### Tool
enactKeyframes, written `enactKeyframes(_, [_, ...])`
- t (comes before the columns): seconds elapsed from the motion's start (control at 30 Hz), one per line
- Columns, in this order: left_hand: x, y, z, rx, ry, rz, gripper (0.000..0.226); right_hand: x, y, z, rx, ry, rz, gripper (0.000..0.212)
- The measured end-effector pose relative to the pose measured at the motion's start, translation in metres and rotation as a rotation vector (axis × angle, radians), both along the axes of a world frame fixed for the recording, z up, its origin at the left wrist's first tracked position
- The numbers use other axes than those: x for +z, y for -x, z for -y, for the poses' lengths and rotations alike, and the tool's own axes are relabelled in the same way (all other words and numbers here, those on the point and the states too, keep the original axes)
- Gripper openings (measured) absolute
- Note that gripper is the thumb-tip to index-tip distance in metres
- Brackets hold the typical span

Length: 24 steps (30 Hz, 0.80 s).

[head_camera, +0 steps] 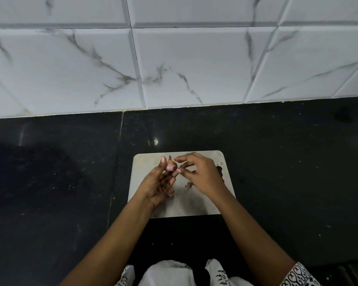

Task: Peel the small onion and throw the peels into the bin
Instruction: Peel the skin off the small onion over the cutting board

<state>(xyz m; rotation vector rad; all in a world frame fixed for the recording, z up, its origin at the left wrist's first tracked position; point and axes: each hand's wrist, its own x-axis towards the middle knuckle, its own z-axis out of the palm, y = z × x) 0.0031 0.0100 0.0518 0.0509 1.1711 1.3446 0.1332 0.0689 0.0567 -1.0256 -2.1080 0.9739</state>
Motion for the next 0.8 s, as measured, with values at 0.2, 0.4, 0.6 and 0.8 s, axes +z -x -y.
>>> enactKeyframes(0.2, [-0.003,0.001,0.003,-0.045,-0.074,-0.053,0.029,0.0,0.0,-0.005,0.057,-0.157,-0.024,0.024])
enactKeyframes(0.4, [-0.006,0.006,0.009,-0.054,-0.155,-0.057,0.024,0.011,-0.002,-0.011,0.154,-0.312,0.076,0.021])
enactKeyframes(0.6, [-0.006,0.004,0.011,-0.052,-0.179,-0.077,0.022,0.012,0.0,-0.01,0.19,-0.496,0.143,0.014])
enactKeyframes(0.8, [-0.009,0.005,0.013,-0.069,-0.177,-0.066,0.026,0.009,0.004,-0.011,0.179,-0.495,0.121,0.027])
